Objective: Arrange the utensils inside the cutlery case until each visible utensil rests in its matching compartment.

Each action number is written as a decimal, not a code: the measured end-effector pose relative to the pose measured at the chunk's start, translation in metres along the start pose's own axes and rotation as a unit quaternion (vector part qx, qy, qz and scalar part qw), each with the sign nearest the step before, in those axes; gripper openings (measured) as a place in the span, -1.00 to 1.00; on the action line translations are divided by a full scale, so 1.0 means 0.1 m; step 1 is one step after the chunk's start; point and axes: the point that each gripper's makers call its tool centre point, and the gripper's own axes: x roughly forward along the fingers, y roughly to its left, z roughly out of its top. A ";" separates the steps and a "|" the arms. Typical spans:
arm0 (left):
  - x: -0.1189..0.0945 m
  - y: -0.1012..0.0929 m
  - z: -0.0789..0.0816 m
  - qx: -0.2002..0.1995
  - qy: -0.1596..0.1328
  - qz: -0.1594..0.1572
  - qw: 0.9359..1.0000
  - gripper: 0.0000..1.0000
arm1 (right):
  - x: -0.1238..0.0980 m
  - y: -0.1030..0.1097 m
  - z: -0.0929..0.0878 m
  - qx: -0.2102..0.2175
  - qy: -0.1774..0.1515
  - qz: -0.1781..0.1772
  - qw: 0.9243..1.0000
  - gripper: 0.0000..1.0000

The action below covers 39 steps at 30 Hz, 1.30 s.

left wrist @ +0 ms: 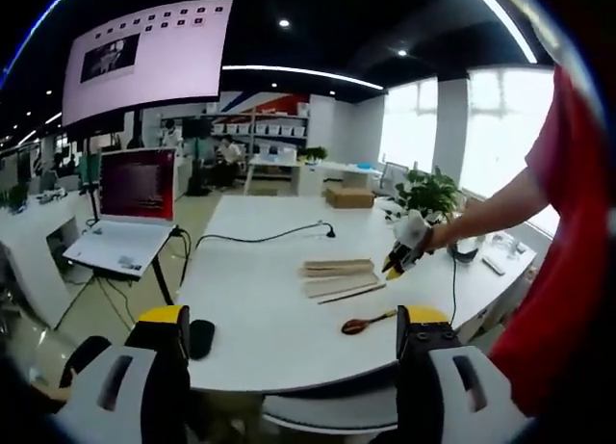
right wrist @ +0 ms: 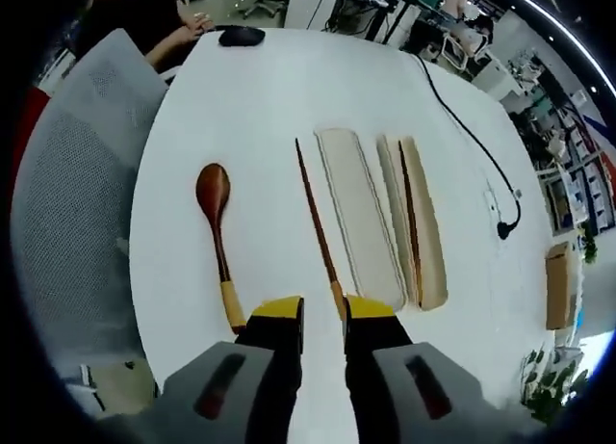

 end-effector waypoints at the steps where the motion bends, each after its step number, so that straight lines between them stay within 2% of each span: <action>1: 0.01 -0.02 0.01 0.012 0.003 0.002 1.000 0.79 | 0.02 -0.01 0.01 0.029 -0.014 -0.004 0.999 -0.57; 2: 0.01 -0.03 0.02 0.021 0.001 0.002 1.000 0.80 | 0.02 -0.01 0.02 0.026 -0.025 -0.006 0.999 -0.56; 4: 0.01 -0.01 0.04 0.030 -0.002 0.015 0.999 0.87 | 0.01 -0.07 -0.01 -0.007 -0.016 -0.023 1.000 -0.61; 6: 0.01 0.00 0.07 0.027 -0.012 0.021 0.999 0.89 | 0.04 -0.10 -0.04 -0.018 -0.006 -0.024 1.000 -0.60; 10: 0.06 -0.14 0.04 0.028 -0.005 -0.002 1.000 0.88 | 0.02 -0.12 0.00 -0.034 -0.003 -0.026 0.999 -0.59; 12: 0.08 -0.14 0.02 0.027 -0.002 -0.001 1.000 0.88 | 0.05 -0.11 0.00 -0.043 0.003 -0.026 0.999 -0.59; 15: 0.09 -0.15 -0.03 0.017 0.007 -0.005 1.000 0.86 | 0.07 -0.11 0.00 -0.097 0.025 -0.033 0.994 -0.71; 17: 0.10 -0.17 -0.07 0.015 0.011 -0.005 1.000 0.86 | 0.09 -0.05 0.04 -0.096 0.023 -0.026 0.995 -0.71; 19: 0.10 -0.18 -0.08 0.013 0.014 -0.007 1.000 0.86 | 0.12 -0.03 0.07 -0.096 0.023 -0.026 0.995 -0.51; 20: 0.11 -0.19 -0.08 0.013 0.014 -0.008 1.000 0.86 | 0.12 -0.02 0.10 -0.100 0.022 -0.027 0.994 -0.51; 22: 0.11 -0.20 -0.08 0.013 0.015 -0.009 1.000 0.85 | 0.12 -0.02 0.13 -0.107 0.021 -0.027 0.994 -0.65; 26: 0.11 -0.20 -0.07 0.029 0.022 -0.011 0.999 0.84 | 0.15 -0.05 0.15 -0.092 0.021 -0.027 0.995 -0.66; 27: 0.10 -0.20 -0.06 0.031 0.021 -0.011 0.999 0.84 | 0.15 -0.05 0.15 -0.087 0.018 -0.024 0.996 -0.72; 29: 0.09 -0.21 -0.07 0.027 0.019 -0.012 0.999 0.84 | 0.18 -0.04 0.13 -0.041 0.010 -0.012 0.999 -0.88; 31: 0.10 -0.21 -0.11 0.021 0.023 -0.015 0.999 0.83 | 0.20 -0.04 0.14 0.039 0.000 -0.003 0.999 -0.75; 32: 0.10 -0.22 -0.13 0.020 0.026 -0.016 0.999 0.83 | 0.20 -0.03 0.20 0.057 -0.014 0.002 0.998 -0.61; 33: 0.11 -0.23 -0.16 0.021 0.032 -0.019 0.999 0.83 | 0.21 -0.10 0.22 0.049 -0.024 -0.005 0.998 -0.55; 35: 0.12 -0.24 -0.17 0.027 0.035 -0.021 0.999 0.83 | 0.21 -0.23 0.25 0.003 -0.033 -0.033 0.999 -0.55; 36: 0.12 -0.25 -0.16 0.028 0.035 -0.022 0.999 0.82 | 0.22 -0.25 0.23 -0.016 -0.026 -0.037 0.999 -0.57; 39: 0.13 -0.25 -0.14 0.027 0.035 -0.025 0.999 0.81 | 0.25 -0.25 0.22 -0.031 -0.024 -0.023 0.999 -0.67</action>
